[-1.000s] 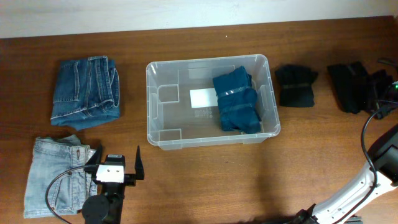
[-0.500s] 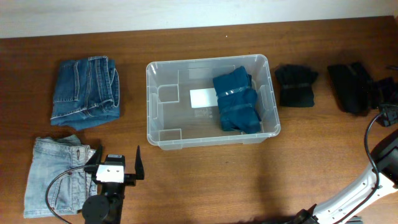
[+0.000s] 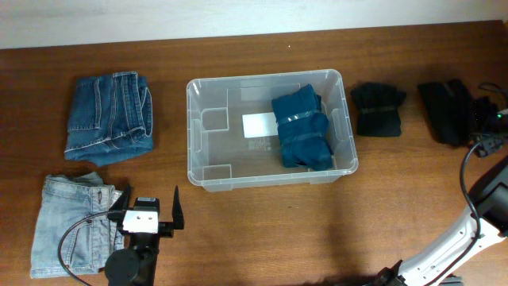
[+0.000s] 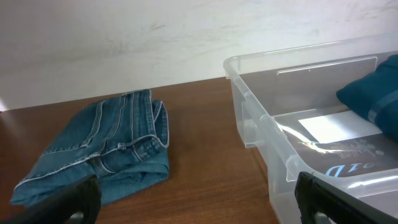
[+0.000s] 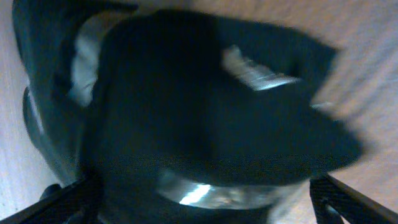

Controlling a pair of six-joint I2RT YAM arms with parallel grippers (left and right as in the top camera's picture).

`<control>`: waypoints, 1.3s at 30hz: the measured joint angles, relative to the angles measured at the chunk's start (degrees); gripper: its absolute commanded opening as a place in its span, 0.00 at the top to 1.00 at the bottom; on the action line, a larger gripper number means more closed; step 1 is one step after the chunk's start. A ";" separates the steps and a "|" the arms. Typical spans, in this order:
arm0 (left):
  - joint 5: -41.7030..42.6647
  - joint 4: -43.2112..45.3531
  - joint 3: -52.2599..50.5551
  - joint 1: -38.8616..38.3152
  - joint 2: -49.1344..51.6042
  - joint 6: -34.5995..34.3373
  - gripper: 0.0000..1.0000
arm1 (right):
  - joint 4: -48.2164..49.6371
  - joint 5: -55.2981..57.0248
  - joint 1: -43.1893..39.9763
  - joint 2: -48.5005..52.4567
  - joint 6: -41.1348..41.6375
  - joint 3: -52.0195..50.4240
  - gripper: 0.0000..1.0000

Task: Pack container
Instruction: 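Grasp the folded black garment with the right gripper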

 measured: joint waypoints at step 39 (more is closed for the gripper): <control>0.02 0.00 0.00 0.00 0.00 0.00 0.01 | -0.90 -10.91 -2.64 1.25 0.35 0.02 0.70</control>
